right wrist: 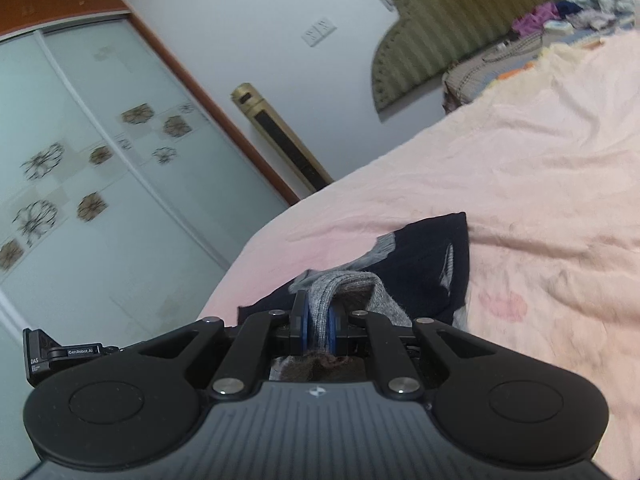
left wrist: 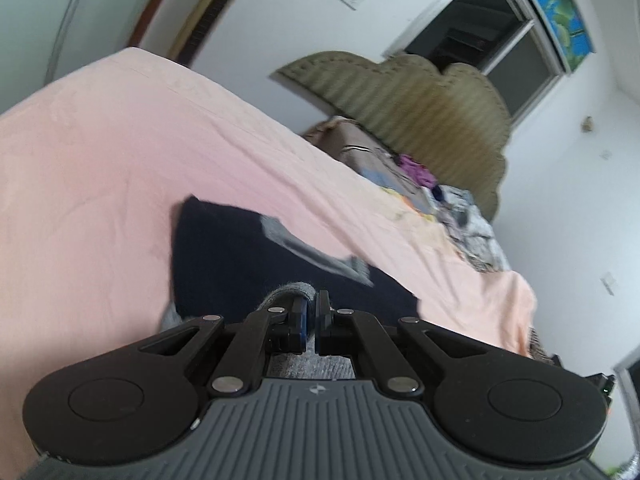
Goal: Fold small clothes
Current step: 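Lift the held hem with both tools and lay it over the collar, then open both tools to release the hem on the folded sweater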
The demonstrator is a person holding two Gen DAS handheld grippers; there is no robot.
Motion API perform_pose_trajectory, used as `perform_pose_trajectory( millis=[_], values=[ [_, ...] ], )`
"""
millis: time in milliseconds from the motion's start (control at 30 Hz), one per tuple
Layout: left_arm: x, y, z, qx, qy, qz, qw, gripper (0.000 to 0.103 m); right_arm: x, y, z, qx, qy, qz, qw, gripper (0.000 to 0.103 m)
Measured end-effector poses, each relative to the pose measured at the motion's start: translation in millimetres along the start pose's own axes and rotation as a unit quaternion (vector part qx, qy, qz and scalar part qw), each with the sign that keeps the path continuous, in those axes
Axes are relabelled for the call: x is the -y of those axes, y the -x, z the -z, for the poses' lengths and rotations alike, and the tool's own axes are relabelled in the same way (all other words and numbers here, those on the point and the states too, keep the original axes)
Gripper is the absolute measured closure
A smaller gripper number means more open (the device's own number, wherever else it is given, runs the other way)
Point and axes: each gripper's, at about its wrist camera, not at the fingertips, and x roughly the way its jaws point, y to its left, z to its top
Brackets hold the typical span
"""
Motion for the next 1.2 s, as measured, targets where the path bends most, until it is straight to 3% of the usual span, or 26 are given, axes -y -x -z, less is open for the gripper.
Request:
perform_pose_trajectory(
  millis=[267,533,567,667,700,767,800,867,1033,1133,1200],
  values=[
    [-31,-74,-48,-0.001,0.040,-0.064,0.9972,0.101,34,-67,-27,-0.017,-0.036,0.035,0.999,0.093],
    [-75,-144,-58,-0.068,0.084,-0.097,0.9894,0.098,69,-132,-43,-0.044,-0.066,0.091,0.993,0.092],
    [-82,-145,-57,-0.074,0.099,-0.089,0.9884,0.086,71,-139,-43,-0.054,-0.064,0.104,0.991,0.092],
    [-92,-131,-54,-0.063,0.119,-0.067,0.9886,0.029,78,-152,-41,-0.068,-0.071,0.117,0.988,0.086],
    [-91,-123,-52,-0.052,0.115,-0.067,0.9897,0.020,79,-153,-40,-0.070,-0.071,0.114,0.988,0.080],
    [-87,-106,-49,-0.039,0.096,-0.069,0.9922,0.019,80,-154,-41,-0.070,-0.070,0.102,0.990,0.067],
    [-85,-100,-47,-0.042,0.091,-0.065,0.9929,0.019,80,-154,-41,-0.070,-0.069,0.094,0.991,0.057],
    [-81,-94,-42,-0.060,0.090,-0.046,0.9931,0.020,76,-153,-41,-0.069,-0.066,0.084,0.992,0.047],
    [-76,-90,-18,-0.102,0.078,-0.032,0.9912,0.029,67,-145,-42,-0.060,-0.058,0.082,0.993,0.044],
    [-72,-86,-9,-0.106,0.067,-0.010,0.9920,0.029,70,-136,-44,-0.047,-0.068,0.073,0.994,0.032],
    [-74,-92,-6,-0.122,0.076,0.001,0.9896,0.029,71,-131,-46,-0.043,-0.065,0.078,0.994,0.029]
  ],
)
